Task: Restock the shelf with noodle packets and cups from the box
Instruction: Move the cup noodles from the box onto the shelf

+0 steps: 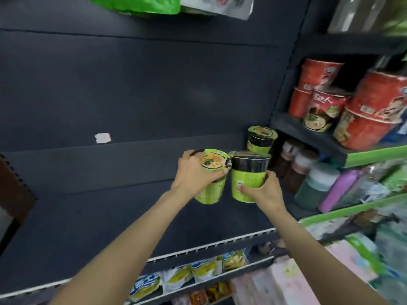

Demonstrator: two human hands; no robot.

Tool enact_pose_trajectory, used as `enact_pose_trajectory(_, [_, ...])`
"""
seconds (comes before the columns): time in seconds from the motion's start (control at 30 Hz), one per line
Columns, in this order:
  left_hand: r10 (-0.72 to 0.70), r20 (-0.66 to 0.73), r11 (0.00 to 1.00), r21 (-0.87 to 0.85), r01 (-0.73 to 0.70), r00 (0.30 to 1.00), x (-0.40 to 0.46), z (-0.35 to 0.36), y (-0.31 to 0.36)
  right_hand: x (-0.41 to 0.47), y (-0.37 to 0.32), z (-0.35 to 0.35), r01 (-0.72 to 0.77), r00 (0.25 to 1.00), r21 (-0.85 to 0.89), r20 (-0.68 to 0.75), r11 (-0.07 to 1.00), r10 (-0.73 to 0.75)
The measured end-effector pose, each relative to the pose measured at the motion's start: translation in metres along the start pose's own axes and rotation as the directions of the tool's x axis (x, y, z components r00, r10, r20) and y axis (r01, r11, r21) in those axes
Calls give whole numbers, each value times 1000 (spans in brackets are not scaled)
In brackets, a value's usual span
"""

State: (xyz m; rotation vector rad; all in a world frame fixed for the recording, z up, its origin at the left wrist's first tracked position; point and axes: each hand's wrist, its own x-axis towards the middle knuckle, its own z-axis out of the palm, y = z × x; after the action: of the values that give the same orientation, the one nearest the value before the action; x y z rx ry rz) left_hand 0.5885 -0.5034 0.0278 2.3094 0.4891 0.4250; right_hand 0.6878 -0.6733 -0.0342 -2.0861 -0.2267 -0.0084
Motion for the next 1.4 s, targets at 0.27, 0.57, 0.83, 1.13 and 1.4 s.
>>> enact_pose_trajectory(0.27, [10,87,999,42,-13,996,66,66,22,79,49,-10,-69,997,5,-25,998,70])
enact_pose_trajectory(0.57, [-109,77,990,99,101,991,81,119,32,119,100,-22,-54,997,-77,53,996,58])
enact_pose_trajectory(0.83, [-194,-62,978,66,198,979,74,148,35,136,133,-17,10,982,-83,190,997,6])
enact_pose_trajectory(1.13, [-211,-60,969,119,216,976,61,161,42,153,168,-14,-62,941,-155,320,986,110])
enact_pose_trajectory(1.4, [-191,-66,976,91,197,979,56,174,63,150,173,-51,96,951,40,290,995,-103])
